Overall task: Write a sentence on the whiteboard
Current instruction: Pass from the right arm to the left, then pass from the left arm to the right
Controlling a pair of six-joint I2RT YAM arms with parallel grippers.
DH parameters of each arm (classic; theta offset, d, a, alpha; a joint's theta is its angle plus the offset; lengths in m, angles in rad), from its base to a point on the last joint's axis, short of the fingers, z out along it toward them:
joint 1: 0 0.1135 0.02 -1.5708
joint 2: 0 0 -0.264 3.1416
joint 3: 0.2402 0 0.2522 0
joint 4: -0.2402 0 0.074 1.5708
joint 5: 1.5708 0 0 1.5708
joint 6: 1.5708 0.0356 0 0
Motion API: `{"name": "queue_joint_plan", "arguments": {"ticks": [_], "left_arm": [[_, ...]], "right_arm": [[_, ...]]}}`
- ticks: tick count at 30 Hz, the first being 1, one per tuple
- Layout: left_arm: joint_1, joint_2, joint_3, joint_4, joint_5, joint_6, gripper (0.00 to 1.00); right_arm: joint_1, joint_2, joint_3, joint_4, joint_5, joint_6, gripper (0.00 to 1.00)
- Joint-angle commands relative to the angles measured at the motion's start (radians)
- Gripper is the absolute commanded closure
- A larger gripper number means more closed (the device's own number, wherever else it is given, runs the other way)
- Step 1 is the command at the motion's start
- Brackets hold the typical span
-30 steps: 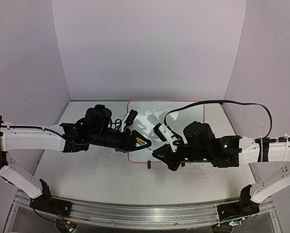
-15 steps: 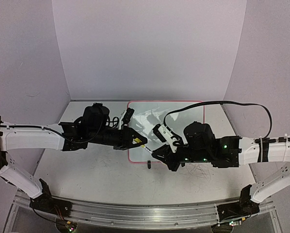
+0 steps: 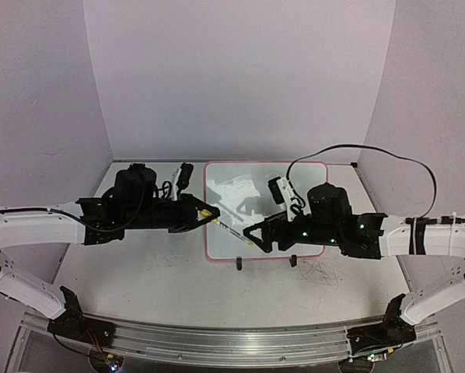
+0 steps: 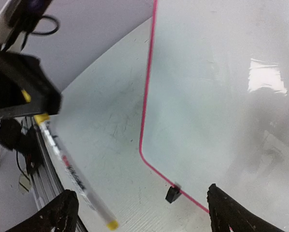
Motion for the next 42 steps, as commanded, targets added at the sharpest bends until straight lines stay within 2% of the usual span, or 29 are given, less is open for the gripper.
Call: {"name": "queue_joint_plan", "arguments": {"ticks": [1,4,8,11,18,25,36,42], "left_arm": [[0.020,-0.122,-0.004,0.064,-0.167,-0.005,1.00],[0.024,-0.141,-0.001,0.152,-0.143,-0.021,1.00],[0.026,-0.117,0.011,0.234,-0.083,-0.062,1.00],[0.026,-0.104,0.006,0.274,-0.060,-0.090,1.00],[0.026,-0.110,-0.035,0.372,-0.038,-0.139,1.00],[0.026,-0.093,-0.047,0.399,-0.022,-0.154,1.00],[0.026,-0.071,-0.054,0.429,-0.013,-0.165,1.00],[0.026,-0.072,-0.066,0.439,-0.015,-0.171,1.00]], "right_arm": [[-0.098,-0.003,-0.059,0.311,-0.248,0.324,0.04],[-0.105,0.031,-0.080,0.567,-0.383,0.466,0.04],[-0.107,0.109,-0.065,0.859,-0.469,0.613,0.05],[-0.106,0.176,-0.032,1.044,-0.500,0.696,0.11],[-0.105,0.321,0.038,1.269,-0.520,0.815,0.33],[-0.100,0.387,0.071,1.349,-0.527,0.851,0.50],[-0.094,0.419,0.100,1.384,-0.516,0.860,0.62],[-0.092,0.441,0.092,1.469,-0.497,0.897,0.68]]}}
